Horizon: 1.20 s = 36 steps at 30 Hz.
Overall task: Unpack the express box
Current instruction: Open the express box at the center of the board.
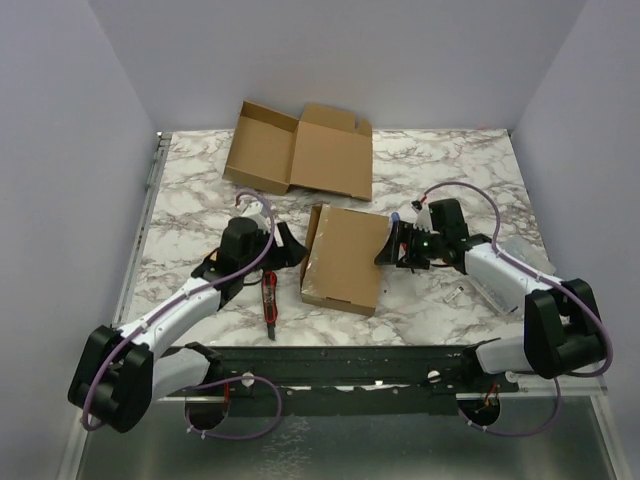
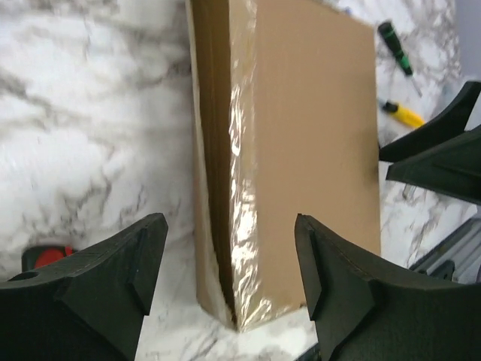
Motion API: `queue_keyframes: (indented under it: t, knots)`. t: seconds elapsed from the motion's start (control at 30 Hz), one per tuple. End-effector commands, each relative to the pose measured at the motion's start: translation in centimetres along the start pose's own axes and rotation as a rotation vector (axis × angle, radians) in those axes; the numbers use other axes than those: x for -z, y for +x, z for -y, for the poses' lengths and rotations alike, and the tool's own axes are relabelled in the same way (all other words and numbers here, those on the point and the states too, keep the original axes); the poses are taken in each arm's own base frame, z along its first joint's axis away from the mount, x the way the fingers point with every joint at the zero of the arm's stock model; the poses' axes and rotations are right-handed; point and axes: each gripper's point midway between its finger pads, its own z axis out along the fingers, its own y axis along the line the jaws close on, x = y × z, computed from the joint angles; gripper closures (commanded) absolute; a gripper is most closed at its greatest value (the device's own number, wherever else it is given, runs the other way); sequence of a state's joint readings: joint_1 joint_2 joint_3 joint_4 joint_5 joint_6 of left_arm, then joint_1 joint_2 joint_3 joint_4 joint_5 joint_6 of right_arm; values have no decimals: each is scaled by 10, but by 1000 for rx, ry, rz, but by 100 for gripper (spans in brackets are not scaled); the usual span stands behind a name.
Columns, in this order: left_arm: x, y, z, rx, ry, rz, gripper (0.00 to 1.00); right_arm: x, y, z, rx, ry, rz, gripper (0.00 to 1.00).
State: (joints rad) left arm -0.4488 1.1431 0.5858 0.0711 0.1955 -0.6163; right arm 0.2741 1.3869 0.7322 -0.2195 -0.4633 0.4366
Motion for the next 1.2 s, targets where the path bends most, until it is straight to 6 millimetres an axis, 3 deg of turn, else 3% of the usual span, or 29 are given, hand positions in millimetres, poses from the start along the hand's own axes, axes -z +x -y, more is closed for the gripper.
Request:
queue_keyframes:
  t: [0.0, 0.17, 0.33, 0.57, 0.9, 1.03, 1.17]
  knots:
    - [16, 43, -7, 50, -2, -88, 28, 4, 36, -3, -23, -12, -84, 20]
    - [19, 57, -9, 52, 0, -114, 37, 2, 52, -6, -52, -35, -116, 37]
    - [18, 62, -9, 41, -2, -124, 41, -2, 60, 1, -72, -20, -128, 47]
    - [15, 82, -26, 73, -79, -157, 44, -3, 57, 10, -79, 36, -110, 47]
    - [26, 100, -78, 92, -336, -163, 49, -8, 60, 29, -105, 122, -109, 48]
    - [30, 96, -81, 92, -358, -136, 52, -9, 63, 33, -106, 138, -115, 48]
    - [23, 89, -56, 91, -227, -131, 52, -10, 63, 27, -95, 105, -118, 48]
